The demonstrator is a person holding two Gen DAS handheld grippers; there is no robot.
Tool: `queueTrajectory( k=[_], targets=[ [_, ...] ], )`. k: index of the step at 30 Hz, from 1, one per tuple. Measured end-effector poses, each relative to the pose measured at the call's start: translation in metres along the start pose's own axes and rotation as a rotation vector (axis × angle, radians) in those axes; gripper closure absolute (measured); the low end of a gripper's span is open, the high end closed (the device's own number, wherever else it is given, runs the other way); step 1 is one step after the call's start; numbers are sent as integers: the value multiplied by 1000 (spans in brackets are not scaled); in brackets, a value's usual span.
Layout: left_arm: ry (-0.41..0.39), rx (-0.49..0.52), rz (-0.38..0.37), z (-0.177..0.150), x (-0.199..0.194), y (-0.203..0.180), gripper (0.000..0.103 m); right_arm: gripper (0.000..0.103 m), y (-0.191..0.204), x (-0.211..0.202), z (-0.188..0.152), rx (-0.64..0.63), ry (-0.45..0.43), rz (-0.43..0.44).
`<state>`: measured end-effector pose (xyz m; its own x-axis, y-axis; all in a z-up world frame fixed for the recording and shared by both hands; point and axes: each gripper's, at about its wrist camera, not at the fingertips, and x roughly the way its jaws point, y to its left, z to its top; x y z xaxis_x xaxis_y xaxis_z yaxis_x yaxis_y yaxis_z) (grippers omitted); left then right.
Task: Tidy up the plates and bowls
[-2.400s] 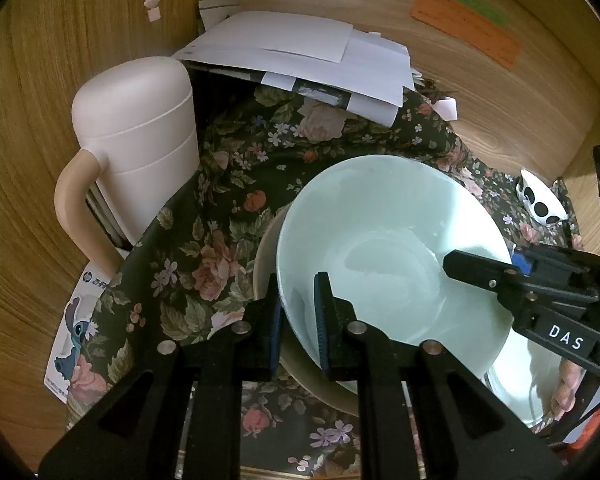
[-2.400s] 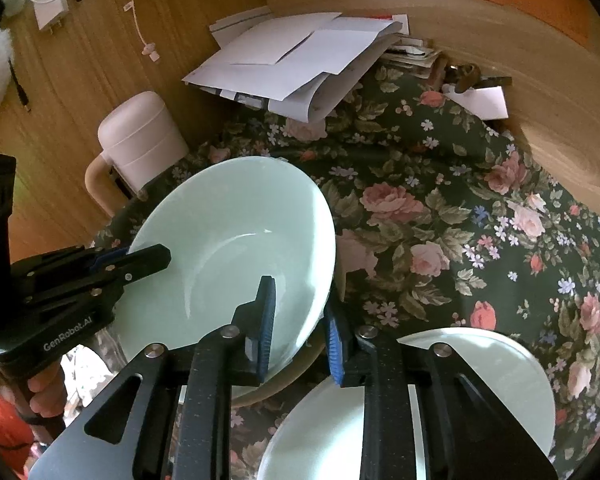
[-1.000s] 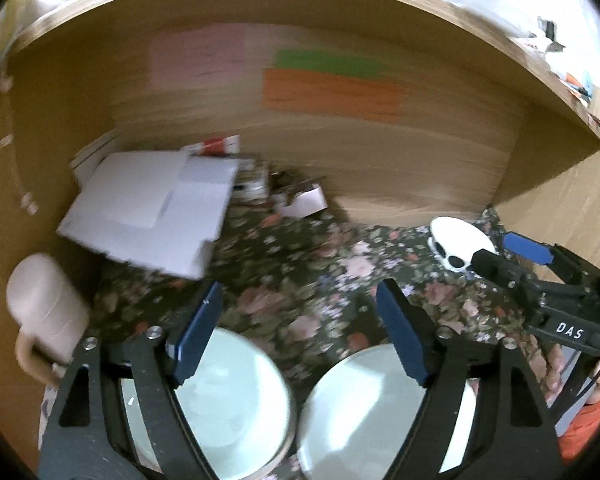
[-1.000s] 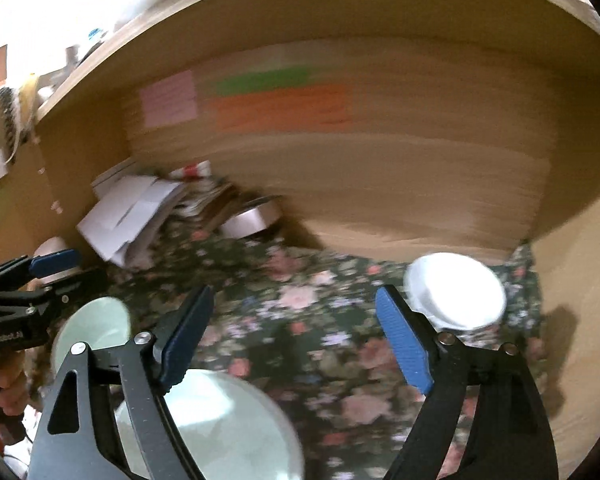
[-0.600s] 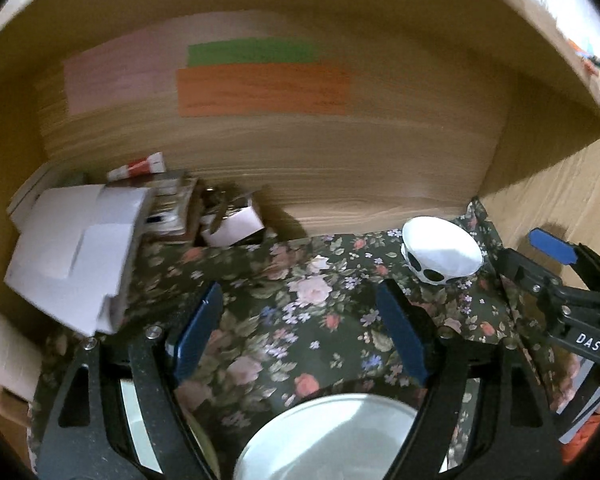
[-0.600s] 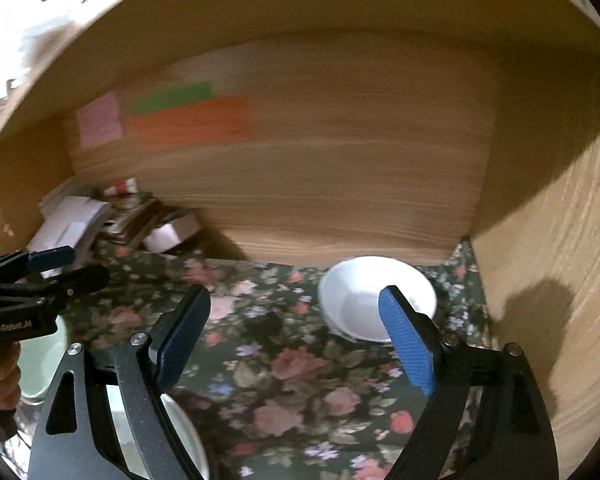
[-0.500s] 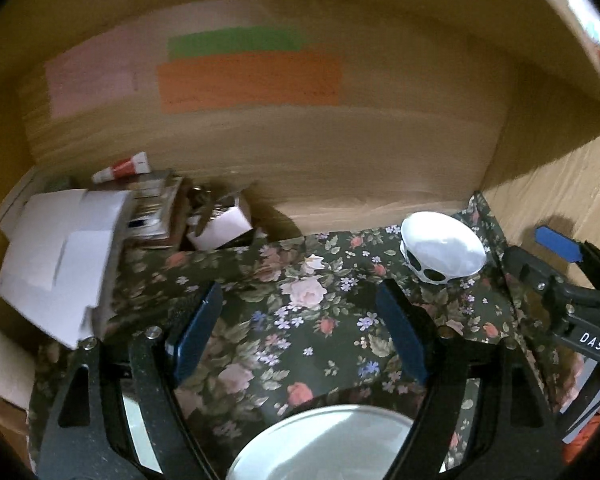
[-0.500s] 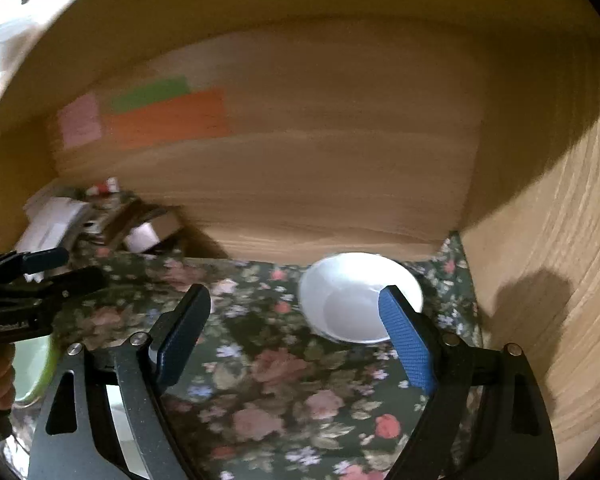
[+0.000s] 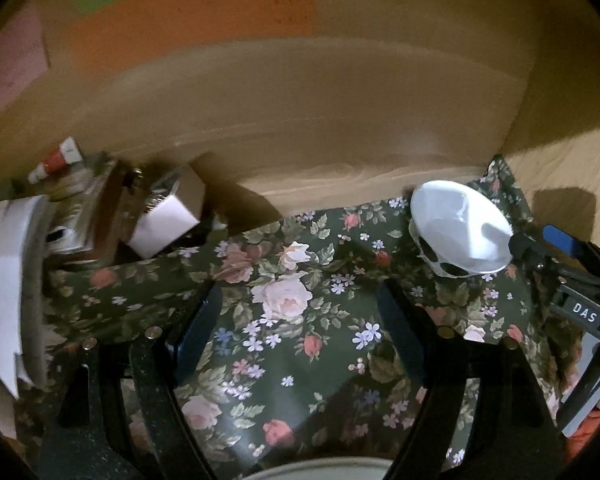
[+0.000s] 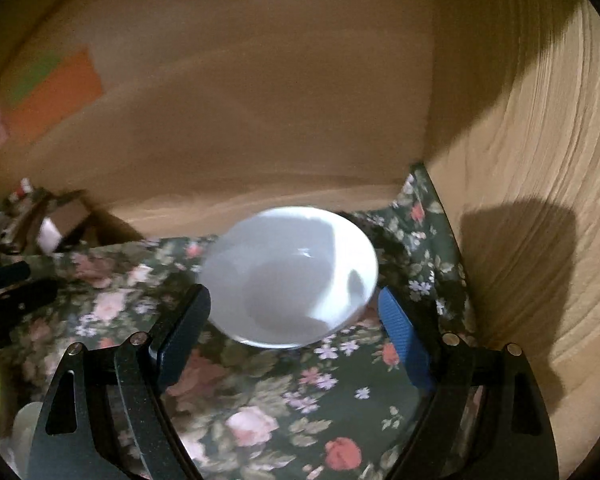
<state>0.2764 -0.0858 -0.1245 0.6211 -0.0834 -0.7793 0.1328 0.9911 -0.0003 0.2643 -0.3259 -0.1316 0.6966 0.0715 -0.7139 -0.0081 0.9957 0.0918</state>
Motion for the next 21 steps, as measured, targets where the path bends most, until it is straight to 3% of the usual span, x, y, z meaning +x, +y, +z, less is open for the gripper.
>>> queueTrajectory(
  k=[5,10,14,18,21],
  targets=[
    [49,19,-8,1,22,-12,23,21,-18,27,0,52,48,-43],
    [75,26,-21,1,37,-20,23,47,-35,48,1,91,109,-59],
    [94,26,-36,3,47,-23,23,58,-40,60,0,86,151,-63],
    [103,32,-45,5,55,-26,23,76,-40,64,0,99,179,0],
    [106,35,-49,7,58,-28,23,76,-28,65,-2,55,183,-15]
  ],
)
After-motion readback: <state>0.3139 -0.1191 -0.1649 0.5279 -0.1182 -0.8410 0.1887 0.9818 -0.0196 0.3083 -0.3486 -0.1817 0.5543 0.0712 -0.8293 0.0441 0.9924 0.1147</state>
